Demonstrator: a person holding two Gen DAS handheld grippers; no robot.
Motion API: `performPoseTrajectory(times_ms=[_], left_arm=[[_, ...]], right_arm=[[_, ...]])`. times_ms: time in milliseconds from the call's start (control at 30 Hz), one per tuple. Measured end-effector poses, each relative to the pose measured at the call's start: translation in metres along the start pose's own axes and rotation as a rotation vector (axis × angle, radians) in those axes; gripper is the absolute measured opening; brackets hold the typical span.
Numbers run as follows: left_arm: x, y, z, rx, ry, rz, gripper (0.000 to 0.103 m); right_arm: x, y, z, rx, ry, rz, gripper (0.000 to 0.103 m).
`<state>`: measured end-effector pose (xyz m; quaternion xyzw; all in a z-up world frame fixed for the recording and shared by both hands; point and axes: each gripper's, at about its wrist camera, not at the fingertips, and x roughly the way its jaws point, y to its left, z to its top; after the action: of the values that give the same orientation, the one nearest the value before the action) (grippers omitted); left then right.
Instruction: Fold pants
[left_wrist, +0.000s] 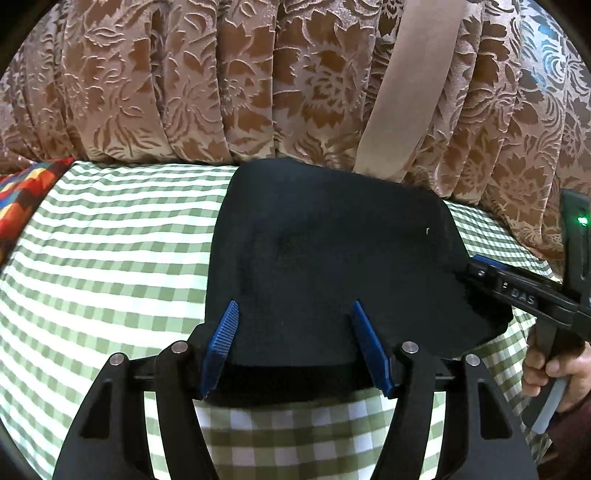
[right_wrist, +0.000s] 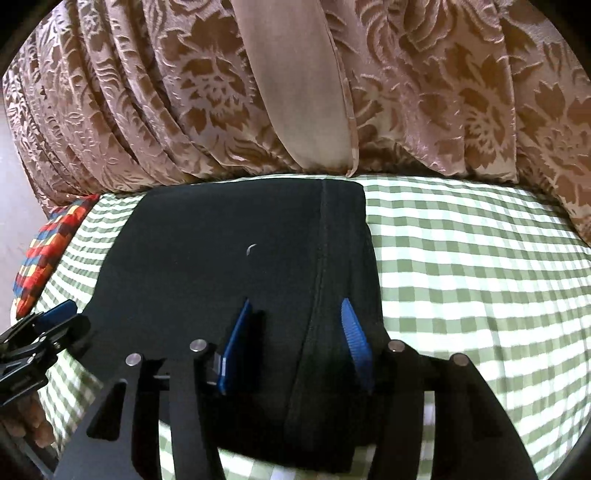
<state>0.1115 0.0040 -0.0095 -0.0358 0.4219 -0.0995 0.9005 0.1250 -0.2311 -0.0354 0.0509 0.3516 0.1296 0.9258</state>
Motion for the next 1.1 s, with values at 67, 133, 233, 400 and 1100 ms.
performPoseTrajectory(times_ms=[67,133,233,400,1100], left_arm=[[-0.004,0.000,-0.003,-0.004,-0.002,0.001,0.063],[-0.006,-0.001,-0.005,-0.002,-0.002,0.001,0.063],[-0.004,-0.003,-0.007,0.008,0.003,0.008,0.063],[0.001,-0.008,-0.013,0.024,0.026,0.028,0.065],[-0.082,-0.019,-0.055,-0.006,-0.080,0.054,0.099]], right_arm=[[-0.010,0.004,-0.005,-0.004,-0.015,0.003,0.050],[-0.018,0.007,-0.010,-0.009,-0.023,0.012,0.050],[-0.020,0.014,-0.021,-0.025,-0.002,-0.012,0.050],[-0.012,0.007,-0.028,0.011,0.033,-0.052,0.051],[-0.090,0.056,-0.080,0.066,-0.060,-0.150,0.095]])
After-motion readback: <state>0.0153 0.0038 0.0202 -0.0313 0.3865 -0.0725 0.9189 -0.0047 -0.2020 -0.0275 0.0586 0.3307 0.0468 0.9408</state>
